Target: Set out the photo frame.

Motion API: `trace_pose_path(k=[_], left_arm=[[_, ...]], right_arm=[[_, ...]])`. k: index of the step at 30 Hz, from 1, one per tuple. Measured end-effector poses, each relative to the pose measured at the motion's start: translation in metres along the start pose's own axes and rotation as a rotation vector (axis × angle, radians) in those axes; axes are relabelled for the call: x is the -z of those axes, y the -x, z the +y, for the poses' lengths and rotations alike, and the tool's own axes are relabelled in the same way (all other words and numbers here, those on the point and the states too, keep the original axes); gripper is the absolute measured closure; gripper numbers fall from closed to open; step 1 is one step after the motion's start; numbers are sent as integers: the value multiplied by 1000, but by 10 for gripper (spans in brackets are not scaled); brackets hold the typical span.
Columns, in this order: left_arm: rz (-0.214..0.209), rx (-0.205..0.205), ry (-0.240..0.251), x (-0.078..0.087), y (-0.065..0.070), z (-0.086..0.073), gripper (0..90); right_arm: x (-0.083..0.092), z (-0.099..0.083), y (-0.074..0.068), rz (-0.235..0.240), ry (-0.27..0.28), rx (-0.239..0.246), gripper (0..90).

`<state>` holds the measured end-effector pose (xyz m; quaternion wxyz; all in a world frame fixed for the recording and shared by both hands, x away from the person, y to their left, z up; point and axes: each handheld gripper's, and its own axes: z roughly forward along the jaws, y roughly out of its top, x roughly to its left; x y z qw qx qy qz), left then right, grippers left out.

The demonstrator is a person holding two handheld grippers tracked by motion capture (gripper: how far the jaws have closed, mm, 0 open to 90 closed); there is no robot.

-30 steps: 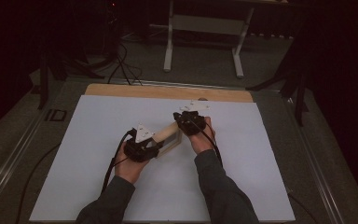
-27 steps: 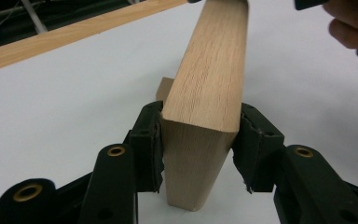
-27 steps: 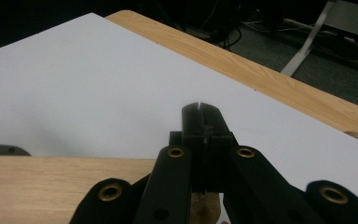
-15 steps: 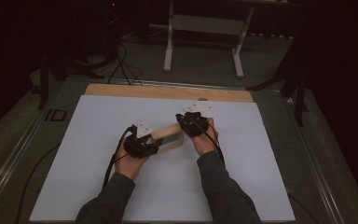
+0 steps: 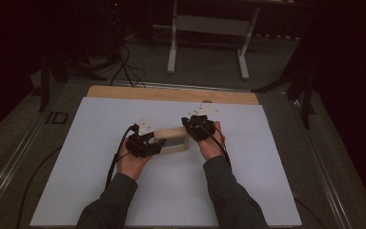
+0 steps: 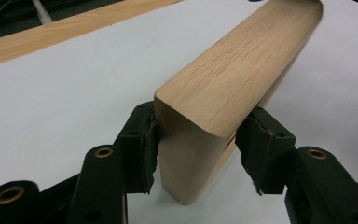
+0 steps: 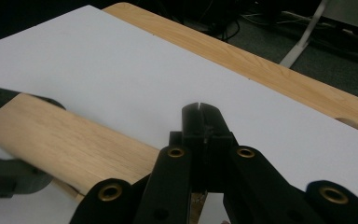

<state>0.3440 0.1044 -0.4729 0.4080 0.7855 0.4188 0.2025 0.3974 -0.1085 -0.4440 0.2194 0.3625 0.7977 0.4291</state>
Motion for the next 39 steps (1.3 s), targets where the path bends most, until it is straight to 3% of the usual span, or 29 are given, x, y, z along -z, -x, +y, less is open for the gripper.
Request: trace_pose_path(k=[13,16,20,23,28,33,39], left_arm=[[0,0,2,-2,-2,1,477],[-5,0,3,-1,-2,1,476],[-10,4,6,-1,-3,1,475],[-11,5,5,-1,-3,1,474],[-10,6,5,-1,-3,1,474],[-11,10,4,-1,-3,1,473],[-11,14,5,-2,-3,1,473]], right_arm=[[3,-2,2,12,3,-2,896],[4,-3,5,38,18,-17,846],[8,-3,3,68,41,9,786],[16,-4,-3,94,70,52,663],[24,-8,-1,100,82,58,531],[31,-12,3,107,93,52,469],[31,-18,4,119,65,69,412]])
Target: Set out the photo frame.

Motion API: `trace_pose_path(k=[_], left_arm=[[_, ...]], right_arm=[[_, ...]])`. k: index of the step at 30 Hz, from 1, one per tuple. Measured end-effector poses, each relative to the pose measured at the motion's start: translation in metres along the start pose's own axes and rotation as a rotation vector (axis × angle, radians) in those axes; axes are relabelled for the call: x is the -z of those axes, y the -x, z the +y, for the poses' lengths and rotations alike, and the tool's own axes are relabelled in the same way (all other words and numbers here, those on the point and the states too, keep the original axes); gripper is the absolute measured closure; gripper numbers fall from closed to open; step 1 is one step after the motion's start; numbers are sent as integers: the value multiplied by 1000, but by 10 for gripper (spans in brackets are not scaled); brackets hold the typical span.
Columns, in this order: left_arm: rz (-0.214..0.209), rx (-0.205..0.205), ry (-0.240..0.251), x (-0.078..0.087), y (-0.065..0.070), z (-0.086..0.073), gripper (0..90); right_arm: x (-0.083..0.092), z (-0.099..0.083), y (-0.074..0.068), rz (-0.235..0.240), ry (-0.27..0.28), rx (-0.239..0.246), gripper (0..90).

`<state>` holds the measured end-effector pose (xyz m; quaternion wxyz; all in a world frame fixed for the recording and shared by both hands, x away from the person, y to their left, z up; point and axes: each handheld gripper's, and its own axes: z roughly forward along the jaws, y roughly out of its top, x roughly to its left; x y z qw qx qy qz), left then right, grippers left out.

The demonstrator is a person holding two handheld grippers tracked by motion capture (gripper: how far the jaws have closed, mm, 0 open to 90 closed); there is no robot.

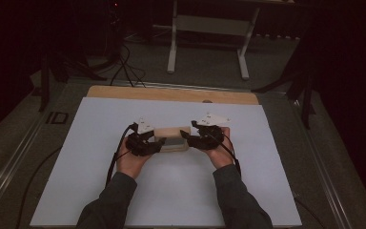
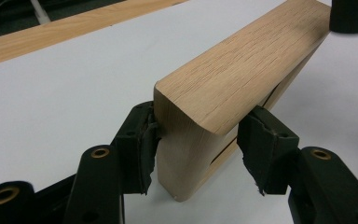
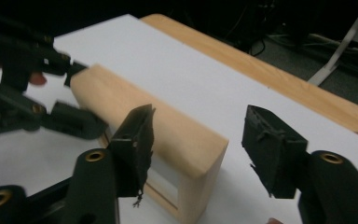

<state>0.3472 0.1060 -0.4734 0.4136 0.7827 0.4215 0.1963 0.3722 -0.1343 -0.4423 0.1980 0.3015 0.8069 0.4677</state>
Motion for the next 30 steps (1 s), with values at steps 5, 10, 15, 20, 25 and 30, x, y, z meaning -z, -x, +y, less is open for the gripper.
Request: trace_pose_path(k=[5,10,15,20,25,30], left_arm=[[2,1,0,-1,0,0,472],[0,7,2,-1,-1,0,477],[7,1,1,-1,-1,0,482],[8,3,5,-2,-3,0,485],[2,12,5,-3,-5,1,486],[-9,6,2,-4,-6,2,485]], right_arm=[[-7,-8,1,17,-38,3,389],[-15,-11,1,50,-40,-5,366],[-21,-13,3,78,-38,-9,333],[-23,-15,5,88,-46,-3,330],[-27,-17,6,83,-60,-3,347],[-27,-18,5,69,-71,-4,371]])
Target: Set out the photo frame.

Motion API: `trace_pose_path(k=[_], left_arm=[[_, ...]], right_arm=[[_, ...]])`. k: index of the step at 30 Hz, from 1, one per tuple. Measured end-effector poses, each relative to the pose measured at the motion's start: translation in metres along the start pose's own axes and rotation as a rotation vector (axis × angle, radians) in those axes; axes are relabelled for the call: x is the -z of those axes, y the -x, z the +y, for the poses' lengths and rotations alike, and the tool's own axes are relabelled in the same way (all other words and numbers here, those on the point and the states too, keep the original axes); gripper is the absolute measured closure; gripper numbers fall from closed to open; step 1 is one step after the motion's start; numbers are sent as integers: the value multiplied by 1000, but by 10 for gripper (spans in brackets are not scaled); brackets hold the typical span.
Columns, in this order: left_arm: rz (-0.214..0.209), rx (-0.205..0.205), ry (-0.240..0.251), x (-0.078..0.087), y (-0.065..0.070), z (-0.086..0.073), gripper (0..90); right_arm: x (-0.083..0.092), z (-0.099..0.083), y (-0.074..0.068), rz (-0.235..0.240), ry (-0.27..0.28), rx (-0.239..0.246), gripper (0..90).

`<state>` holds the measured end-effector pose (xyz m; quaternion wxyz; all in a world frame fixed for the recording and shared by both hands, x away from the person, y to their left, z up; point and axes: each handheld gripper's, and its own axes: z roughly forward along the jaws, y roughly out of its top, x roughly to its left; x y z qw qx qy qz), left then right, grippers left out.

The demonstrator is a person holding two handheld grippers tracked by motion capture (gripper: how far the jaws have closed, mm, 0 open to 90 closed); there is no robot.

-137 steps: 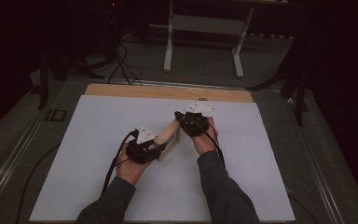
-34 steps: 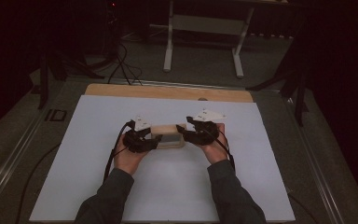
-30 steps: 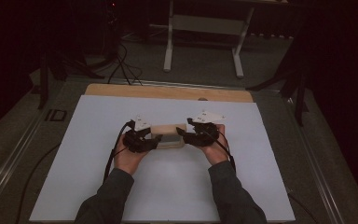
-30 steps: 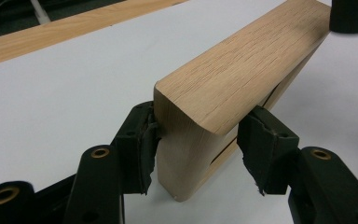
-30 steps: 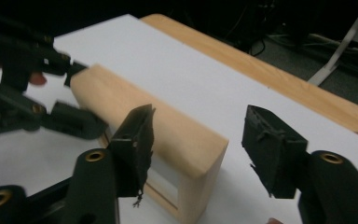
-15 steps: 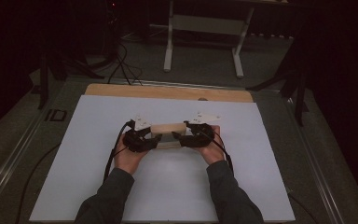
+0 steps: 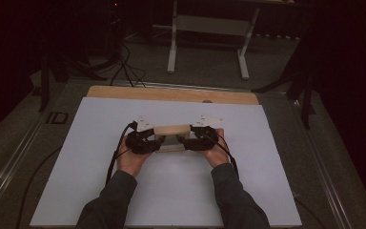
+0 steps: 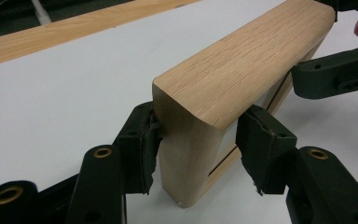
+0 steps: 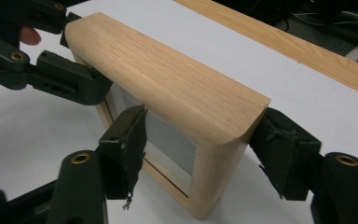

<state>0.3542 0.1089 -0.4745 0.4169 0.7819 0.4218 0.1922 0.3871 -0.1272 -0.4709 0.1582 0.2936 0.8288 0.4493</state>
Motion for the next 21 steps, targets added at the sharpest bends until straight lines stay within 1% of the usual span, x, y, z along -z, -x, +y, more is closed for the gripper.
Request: trace_pose_path(k=[2,6,11,13,18,21], left_arm=[[-4,-2,-1,0,-1,0,484],[-12,2,2,-2,-3,1,480],[-21,-3,3,-3,-4,2,467],[-39,-9,2,-5,-7,3,455],[-46,-11,-2,-7,-8,5,442],[-45,-5,-8,-7,-7,7,441]], right_arm=[[1,0,-1,-10,-2,2,391],[1,-1,0,-15,2,-4,413],[2,-3,0,-20,9,-3,431],[4,-4,-1,-21,12,-3,455],[6,-5,-1,-25,11,-7,471],[6,-6,-1,-28,12,-11,472]])
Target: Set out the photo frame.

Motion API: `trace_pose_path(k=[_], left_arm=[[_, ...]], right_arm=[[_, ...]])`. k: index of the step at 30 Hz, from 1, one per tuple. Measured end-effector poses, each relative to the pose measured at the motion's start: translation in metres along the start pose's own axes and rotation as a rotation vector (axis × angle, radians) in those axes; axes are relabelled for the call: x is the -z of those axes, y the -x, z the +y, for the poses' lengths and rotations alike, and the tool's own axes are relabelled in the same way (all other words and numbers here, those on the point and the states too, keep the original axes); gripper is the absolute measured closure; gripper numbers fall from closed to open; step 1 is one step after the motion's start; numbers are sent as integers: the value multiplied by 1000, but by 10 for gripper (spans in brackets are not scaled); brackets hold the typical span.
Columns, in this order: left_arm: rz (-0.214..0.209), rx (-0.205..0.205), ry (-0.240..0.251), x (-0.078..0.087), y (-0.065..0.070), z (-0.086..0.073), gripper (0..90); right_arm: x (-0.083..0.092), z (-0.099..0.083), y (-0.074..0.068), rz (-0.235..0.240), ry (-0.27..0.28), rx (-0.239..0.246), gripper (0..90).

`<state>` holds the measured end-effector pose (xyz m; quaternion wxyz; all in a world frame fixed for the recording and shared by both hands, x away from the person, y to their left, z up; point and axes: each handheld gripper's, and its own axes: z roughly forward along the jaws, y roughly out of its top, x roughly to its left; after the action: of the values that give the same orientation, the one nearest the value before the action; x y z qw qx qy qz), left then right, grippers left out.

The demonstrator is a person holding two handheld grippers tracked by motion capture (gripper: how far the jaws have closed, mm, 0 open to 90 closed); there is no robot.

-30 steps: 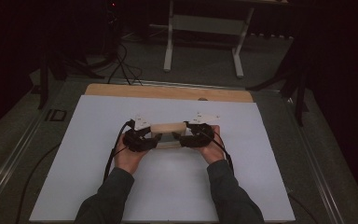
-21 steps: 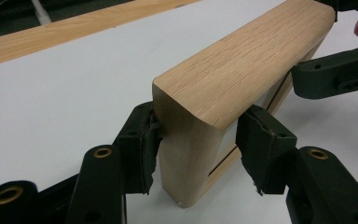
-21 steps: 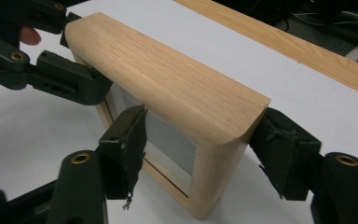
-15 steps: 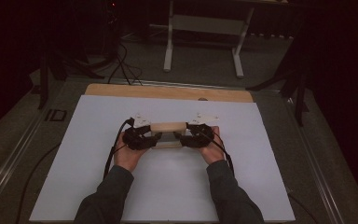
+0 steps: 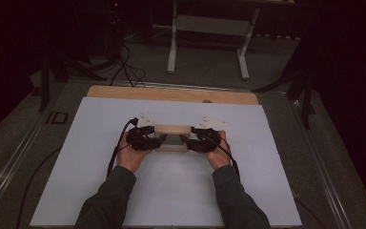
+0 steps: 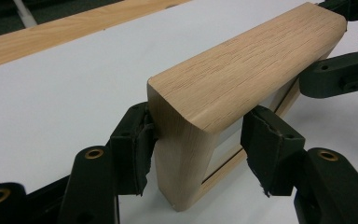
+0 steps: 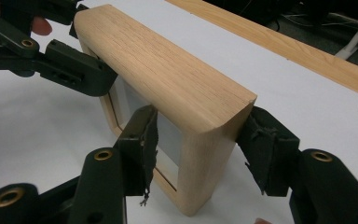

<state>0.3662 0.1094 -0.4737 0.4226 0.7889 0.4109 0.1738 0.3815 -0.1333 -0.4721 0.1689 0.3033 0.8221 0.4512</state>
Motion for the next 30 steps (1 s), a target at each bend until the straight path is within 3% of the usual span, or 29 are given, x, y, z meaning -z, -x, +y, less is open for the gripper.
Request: trace_pose_path(k=[9,19,30], left_arm=[[16,-3,-16,0,5,1,463],[-11,5,-8,-2,-1,2,468],[-38,36,-16,-6,-10,7,480]], right_arm=[[-1,-1,3,-11,1,-4,474],[-1,-1,4,-20,2,-21,484],[-5,2,8,-33,0,-71,484]])
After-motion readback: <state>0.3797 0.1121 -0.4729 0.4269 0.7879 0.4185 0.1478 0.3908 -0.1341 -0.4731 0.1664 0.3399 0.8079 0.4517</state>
